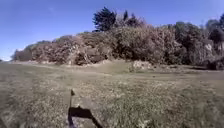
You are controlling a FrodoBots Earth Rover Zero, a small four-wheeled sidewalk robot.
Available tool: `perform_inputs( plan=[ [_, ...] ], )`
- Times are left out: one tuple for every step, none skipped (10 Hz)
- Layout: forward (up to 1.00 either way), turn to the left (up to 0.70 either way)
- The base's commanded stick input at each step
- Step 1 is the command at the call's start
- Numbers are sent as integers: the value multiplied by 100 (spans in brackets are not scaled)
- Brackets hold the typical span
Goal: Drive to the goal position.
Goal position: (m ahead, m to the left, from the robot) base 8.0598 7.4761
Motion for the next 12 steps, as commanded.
perform_inputs(
  plan=[
    [70, 0],
    [70, 0],
    [70, 0],
    [70, 0],
    [70, 0],
    [70, 0],
    [70, 0],
    [70, 0],
    [70, 0],
    [70, 0],
    [70, 0],
    [70, 0]
  ],
)
